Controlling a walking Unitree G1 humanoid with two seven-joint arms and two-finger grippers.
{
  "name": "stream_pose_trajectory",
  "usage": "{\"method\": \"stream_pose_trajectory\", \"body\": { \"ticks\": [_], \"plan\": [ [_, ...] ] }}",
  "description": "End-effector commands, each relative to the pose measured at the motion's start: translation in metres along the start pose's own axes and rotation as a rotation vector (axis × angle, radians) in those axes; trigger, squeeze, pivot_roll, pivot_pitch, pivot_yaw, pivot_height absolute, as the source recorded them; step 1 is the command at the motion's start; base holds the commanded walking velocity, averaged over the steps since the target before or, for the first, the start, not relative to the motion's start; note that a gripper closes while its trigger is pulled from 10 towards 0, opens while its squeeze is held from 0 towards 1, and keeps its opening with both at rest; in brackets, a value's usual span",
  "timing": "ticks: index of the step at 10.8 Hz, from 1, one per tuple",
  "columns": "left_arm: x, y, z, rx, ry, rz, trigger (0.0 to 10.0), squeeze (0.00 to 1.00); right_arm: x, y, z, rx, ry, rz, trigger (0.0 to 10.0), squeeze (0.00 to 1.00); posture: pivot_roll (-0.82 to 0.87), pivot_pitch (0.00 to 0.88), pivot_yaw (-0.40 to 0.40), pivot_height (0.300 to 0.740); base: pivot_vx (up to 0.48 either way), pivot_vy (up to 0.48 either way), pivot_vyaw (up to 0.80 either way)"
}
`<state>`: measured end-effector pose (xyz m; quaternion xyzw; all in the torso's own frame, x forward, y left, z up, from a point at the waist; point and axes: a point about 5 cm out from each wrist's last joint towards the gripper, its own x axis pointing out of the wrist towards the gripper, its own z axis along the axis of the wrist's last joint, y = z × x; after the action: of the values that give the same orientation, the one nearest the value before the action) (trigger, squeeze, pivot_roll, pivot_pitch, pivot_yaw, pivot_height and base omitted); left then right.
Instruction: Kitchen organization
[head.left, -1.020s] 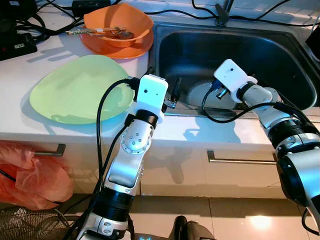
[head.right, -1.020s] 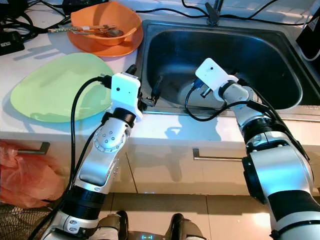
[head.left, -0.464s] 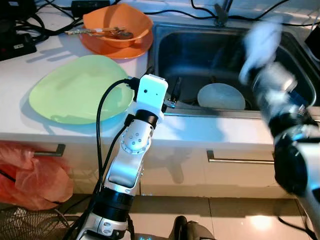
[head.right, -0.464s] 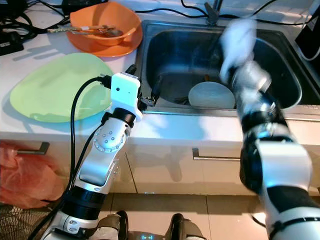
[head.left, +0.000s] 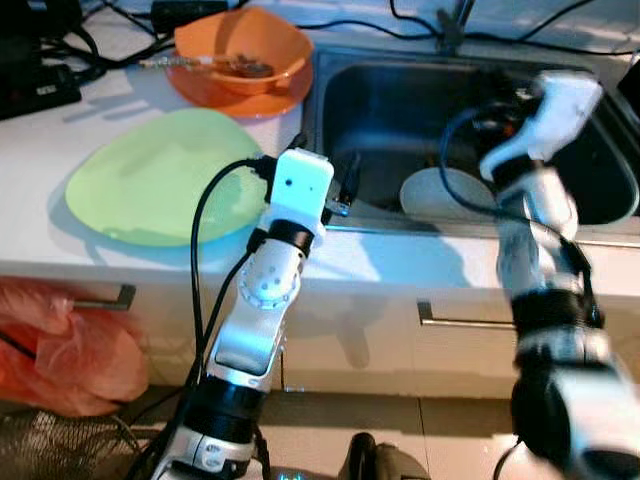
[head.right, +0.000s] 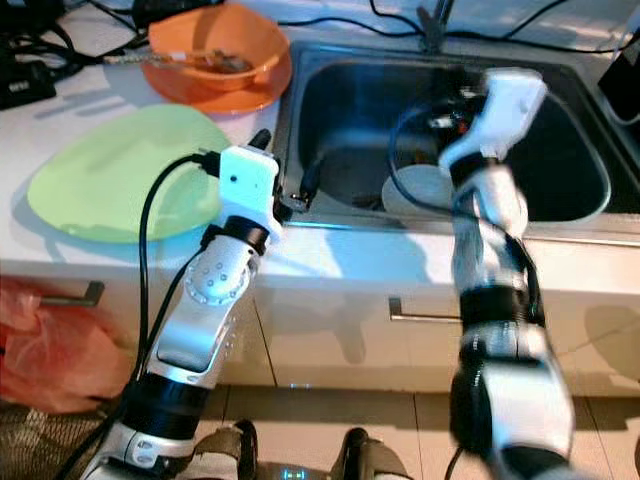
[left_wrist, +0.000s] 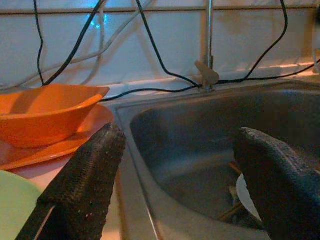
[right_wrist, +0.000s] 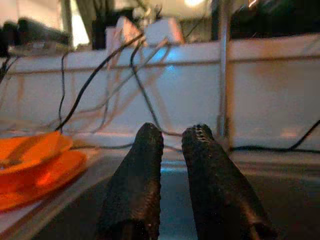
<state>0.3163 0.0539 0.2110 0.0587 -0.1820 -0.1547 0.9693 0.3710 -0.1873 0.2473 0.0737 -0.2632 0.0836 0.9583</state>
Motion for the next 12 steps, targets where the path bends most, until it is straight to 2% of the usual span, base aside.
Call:
{"method": "stream_pose_trajectory", "body": {
  "ticks": [1, 2, 4, 9, 11, 12],
  "plan": [
    [-0.003, 0.002, 0.000, -0.004, -0.004, 0.012, 10.0, 0.00, -0.008, -0.003, 0.003, 0.020, -0.035, -0.032, 10.0, 0.00, 0.14, 0.189, -0.049, 0.740, 0.000, 0.000, 0.00],
    [-0.003, 0.008, 0.000, -0.001, -0.010, 0.030, 10.0, 0.00, -0.025, 0.000, 0.003, 0.035, -0.044, -0.047, 10.0, 0.00, 0.14, 0.191, -0.045, 0.740, 0.000, 0.000, 0.00],
    [-0.004, 0.011, 0.000, 0.000, -0.010, 0.039, 10.0, 0.00, -0.031, 0.002, 0.005, 0.047, -0.039, -0.060, 10.0, 0.00, 0.14, 0.191, -0.045, 0.740, 0.000, 0.000, 0.00],
    [-0.007, 0.012, -0.004, -0.006, -0.008, 0.054, 10.0, 0.00, -0.071, 0.024, -0.023, 0.130, 0.074, -0.099, 10.0, 0.00, 0.13, 0.192, -0.044, 0.740, 0.000, 0.000, 0.00],
    [-0.007, 0.011, -0.004, -0.011, -0.009, 0.052, 10.0, 0.00, -0.078, 0.030, -0.031, 0.138, 0.114, -0.100, 10.0, 0.00, 0.13, 0.192, -0.043, 0.740, 0.000, 0.000, 0.00],
    [-0.008, 0.011, -0.005, -0.015, -0.009, 0.052, 10.0, 0.00, -0.081, 0.032, -0.035, 0.171, 0.137, -0.090, 10.0, 0.00, 0.13, 0.192, -0.044, 0.740, 0.000, 0.000, 0.00]
  ]
}}
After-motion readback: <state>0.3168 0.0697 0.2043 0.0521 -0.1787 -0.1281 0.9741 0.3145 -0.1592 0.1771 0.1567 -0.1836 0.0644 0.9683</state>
